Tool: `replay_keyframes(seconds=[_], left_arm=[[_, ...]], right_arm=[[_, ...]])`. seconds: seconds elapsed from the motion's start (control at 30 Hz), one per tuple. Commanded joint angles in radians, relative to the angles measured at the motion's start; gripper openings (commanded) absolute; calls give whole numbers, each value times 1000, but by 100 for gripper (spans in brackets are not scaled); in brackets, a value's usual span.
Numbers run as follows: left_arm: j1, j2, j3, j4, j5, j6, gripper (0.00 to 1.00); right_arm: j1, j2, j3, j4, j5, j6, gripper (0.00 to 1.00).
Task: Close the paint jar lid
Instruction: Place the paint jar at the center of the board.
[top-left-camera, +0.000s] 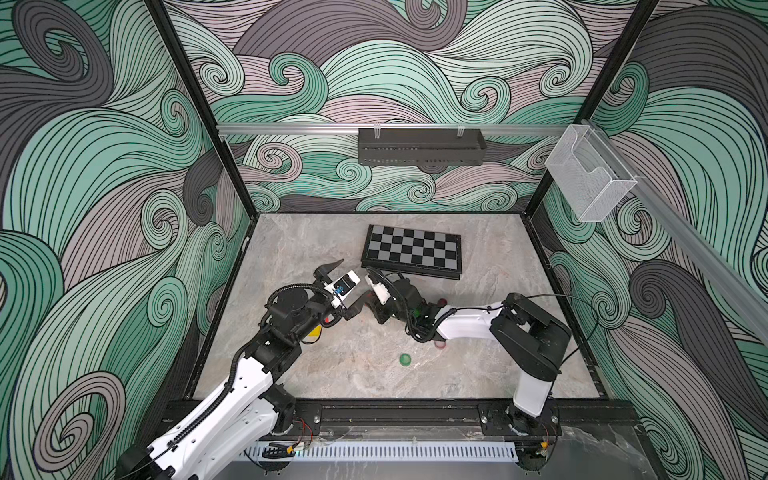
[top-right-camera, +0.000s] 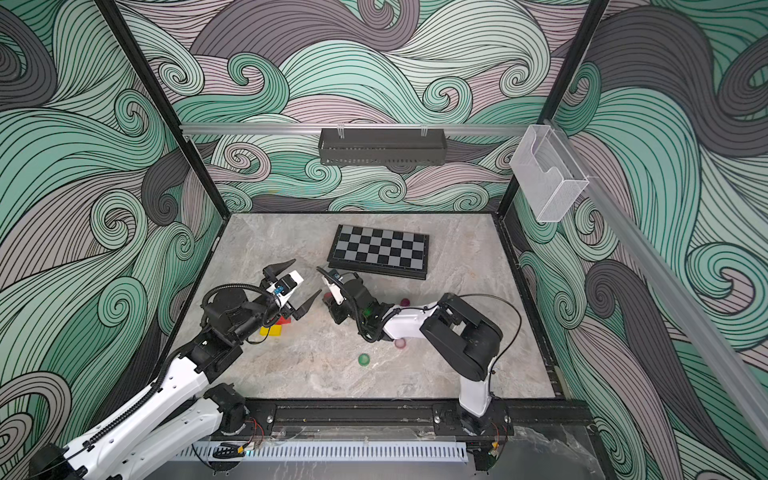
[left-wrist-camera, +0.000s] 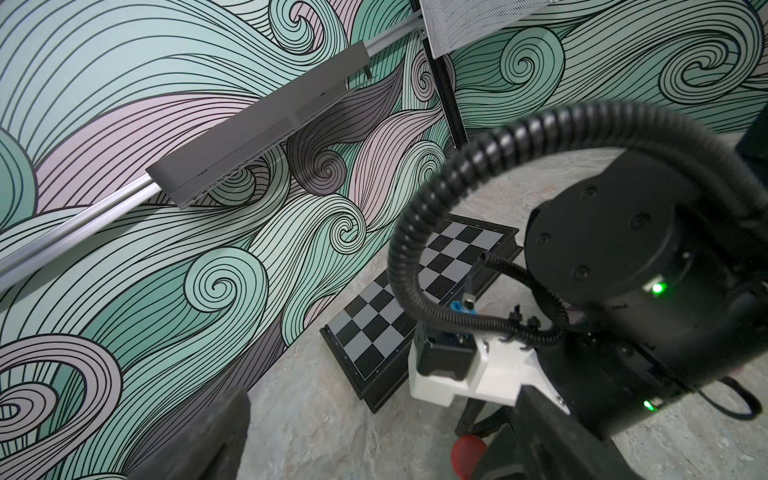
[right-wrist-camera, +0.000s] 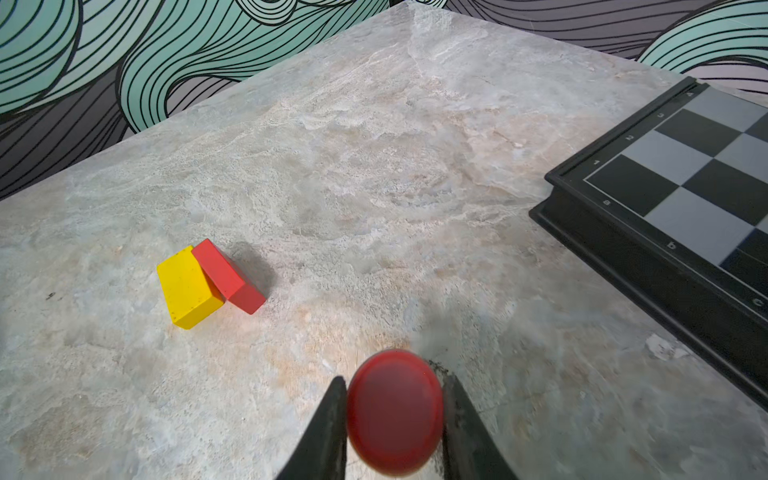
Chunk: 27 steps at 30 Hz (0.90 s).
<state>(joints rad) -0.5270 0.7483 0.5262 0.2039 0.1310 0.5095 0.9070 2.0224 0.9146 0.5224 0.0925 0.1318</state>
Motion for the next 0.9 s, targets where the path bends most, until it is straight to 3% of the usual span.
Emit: replay_keyframes(seconds=[0.0,0.4,0.87], left_arm=[[-4,-12,-2,32,-21,-4,99],[-4,-15,-2,28,-21,0,99],[-4,-17,0,26,-21,1,99]], right_arm=[[27,46,40,101,13,-38,0],[73,161,55,180,8,-82,0],[76,184,20,218,-24,-96,31]])
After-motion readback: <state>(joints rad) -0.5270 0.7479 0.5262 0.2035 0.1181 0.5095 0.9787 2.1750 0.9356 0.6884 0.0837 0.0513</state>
